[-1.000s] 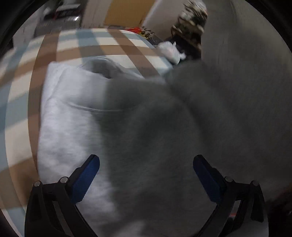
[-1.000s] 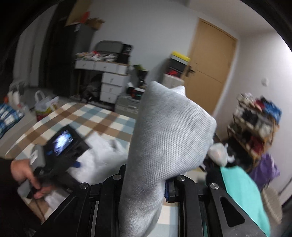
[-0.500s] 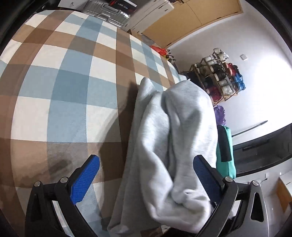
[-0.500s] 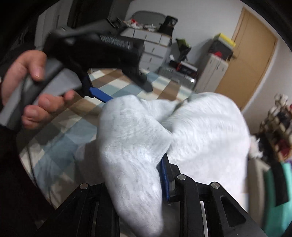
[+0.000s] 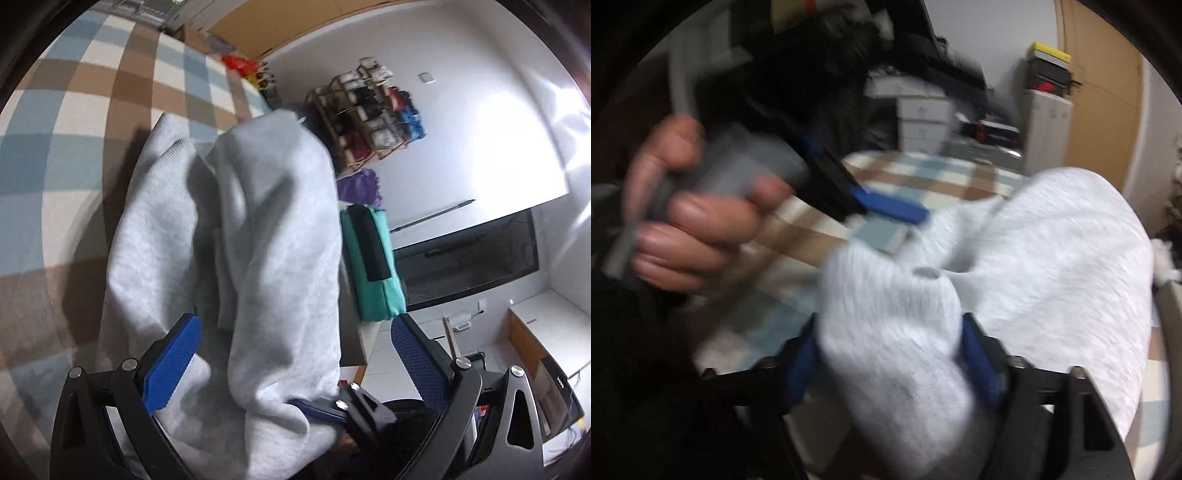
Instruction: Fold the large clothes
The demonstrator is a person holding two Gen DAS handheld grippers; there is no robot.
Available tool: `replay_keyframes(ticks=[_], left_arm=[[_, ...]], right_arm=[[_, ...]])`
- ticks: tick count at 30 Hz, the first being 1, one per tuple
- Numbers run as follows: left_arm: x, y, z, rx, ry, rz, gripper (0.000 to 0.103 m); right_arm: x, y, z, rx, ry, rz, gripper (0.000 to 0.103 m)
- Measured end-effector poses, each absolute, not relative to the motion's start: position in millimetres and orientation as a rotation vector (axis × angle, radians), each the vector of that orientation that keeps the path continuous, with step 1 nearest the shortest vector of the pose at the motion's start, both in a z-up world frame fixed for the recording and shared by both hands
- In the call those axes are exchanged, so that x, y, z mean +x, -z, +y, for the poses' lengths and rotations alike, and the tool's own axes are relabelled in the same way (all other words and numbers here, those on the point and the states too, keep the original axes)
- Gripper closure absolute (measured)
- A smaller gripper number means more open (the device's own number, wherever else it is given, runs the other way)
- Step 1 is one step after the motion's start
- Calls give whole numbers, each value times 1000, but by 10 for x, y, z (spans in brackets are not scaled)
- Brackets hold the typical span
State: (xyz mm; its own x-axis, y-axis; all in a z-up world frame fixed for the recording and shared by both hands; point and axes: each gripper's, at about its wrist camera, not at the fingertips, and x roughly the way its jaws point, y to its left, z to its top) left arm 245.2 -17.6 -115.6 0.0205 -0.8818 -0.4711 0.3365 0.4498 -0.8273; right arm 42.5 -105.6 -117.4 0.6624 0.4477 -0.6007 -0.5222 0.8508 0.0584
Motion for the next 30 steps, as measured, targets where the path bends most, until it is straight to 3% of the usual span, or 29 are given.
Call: replay_keyframes(ticks=[7, 9, 13, 15, 16, 17, 19, 24, 26, 30], left_arm=[[2255, 954, -600, -310, 960, 1289, 3], [2164, 1033, -809, -190, 938, 1357, 3], [2033, 1390, -1141, 19, 832, 1495, 4], [1971, 1443, -1189, 30, 831, 1485, 31], [1957, 1440, -1201, 4, 862, 1487, 60], [1948, 1399, -1186, -22, 857, 1473, 78], [1937, 1256, -1144, -23, 839, 1421, 91], [1888, 810, -907, -115, 894, 1313, 94], [1862, 752, -853, -105, 890, 1293, 94], [1952, 1020, -772, -51, 797, 1322, 94]], right_arm=[[37, 1070, -2247, 445, -708, 564, 21], [55, 1121, -2617, 596, -638, 513, 10], [322, 1334, -3082, 812, -489, 542, 9], [509, 1463, -3140, 885, -459, 619, 11], [587, 1544, -3128, 908, -461, 675, 17], [640, 1587, -3108, 908, -452, 713, 26], [592, 1546, -3078, 856, -421, 705, 34], [500, 1404, -2801, 692, -453, 683, 62], [535, 1411, -2615, 648, -542, 724, 98], [687, 1457, -2356, 552, -555, 797, 103]])
